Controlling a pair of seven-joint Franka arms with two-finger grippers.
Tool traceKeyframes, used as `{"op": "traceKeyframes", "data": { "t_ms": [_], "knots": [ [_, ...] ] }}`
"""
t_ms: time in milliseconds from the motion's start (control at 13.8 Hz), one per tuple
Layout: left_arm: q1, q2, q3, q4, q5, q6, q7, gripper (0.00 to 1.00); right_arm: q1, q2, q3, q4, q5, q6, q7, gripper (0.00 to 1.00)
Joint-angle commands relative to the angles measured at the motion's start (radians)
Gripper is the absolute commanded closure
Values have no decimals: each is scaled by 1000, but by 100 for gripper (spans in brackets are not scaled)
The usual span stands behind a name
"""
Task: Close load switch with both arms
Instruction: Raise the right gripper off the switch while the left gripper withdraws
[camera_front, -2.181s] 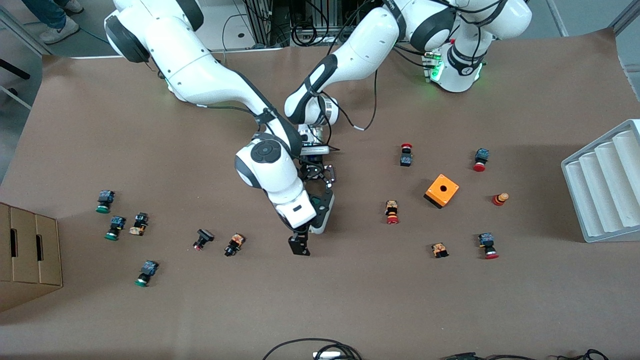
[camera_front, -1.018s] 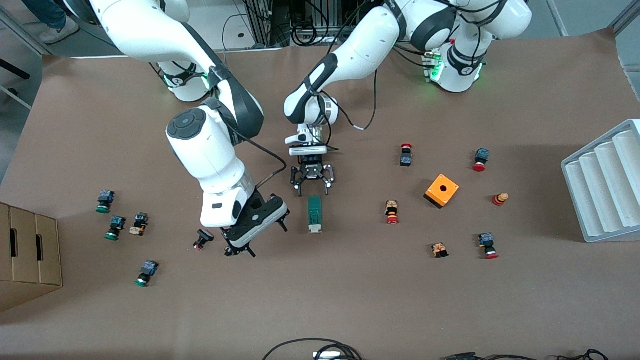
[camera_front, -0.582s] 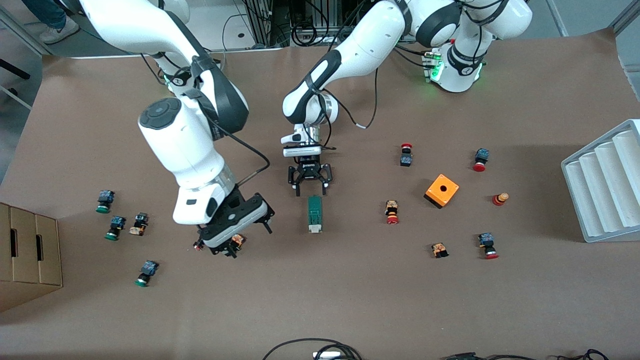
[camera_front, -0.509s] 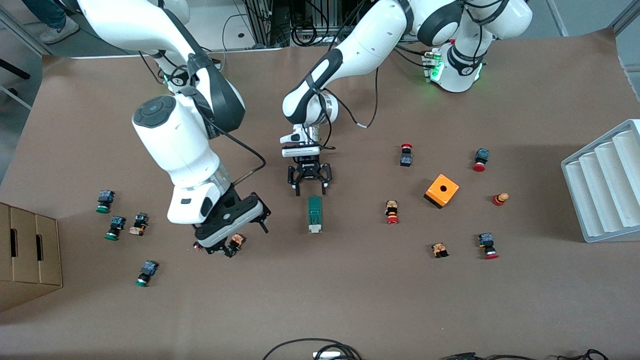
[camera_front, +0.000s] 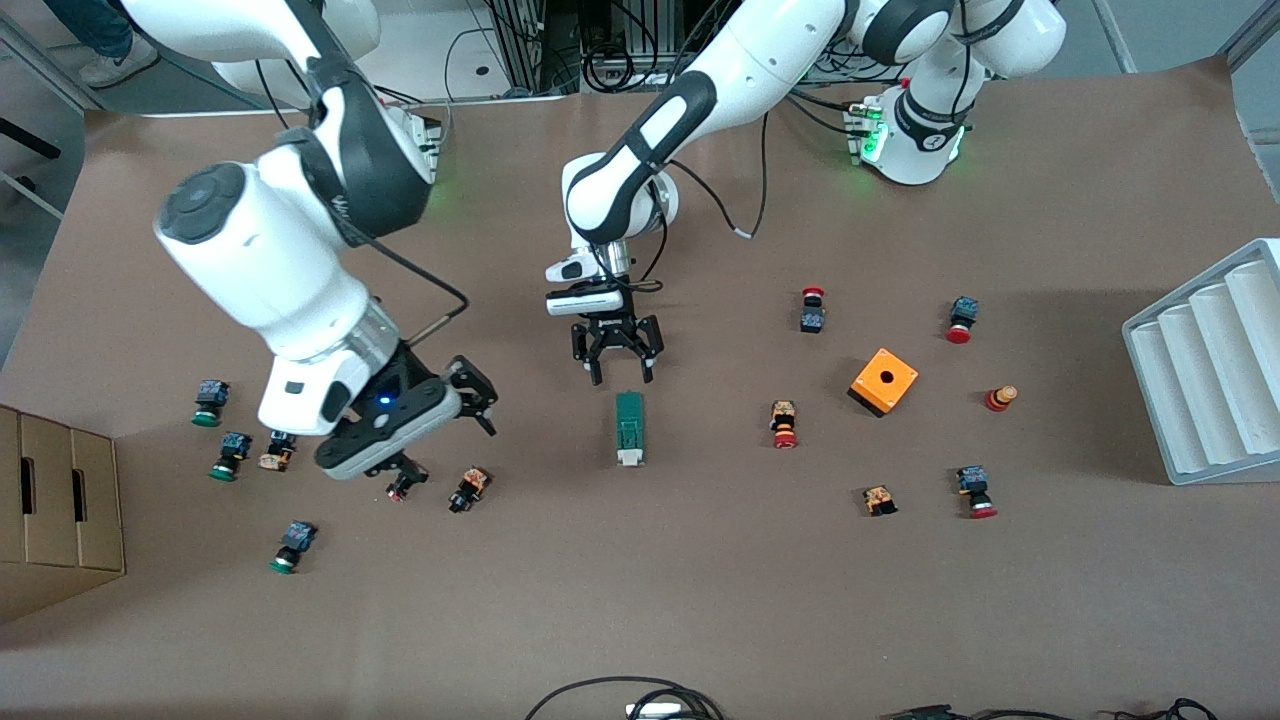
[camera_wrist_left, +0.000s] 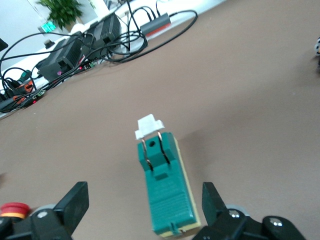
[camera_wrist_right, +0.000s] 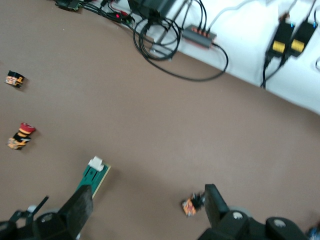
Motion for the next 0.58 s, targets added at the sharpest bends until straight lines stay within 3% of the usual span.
{"op": "traceKeyframes", "data": {
  "t_ms": [0,145,509],
  "knots": [
    [23,-75,-2,-39,-87,51,137,0,-56,-47,7,-15,46,-88,-4,0],
    [42,-105,-5,-38,-183,51,235,0,-80,-66,7,-15,46,-135,-2,0],
    [73,-202,4,-7,-560,40,706,0,-146,-92,4,-15,37,-238,-2,0]
  ]
}}
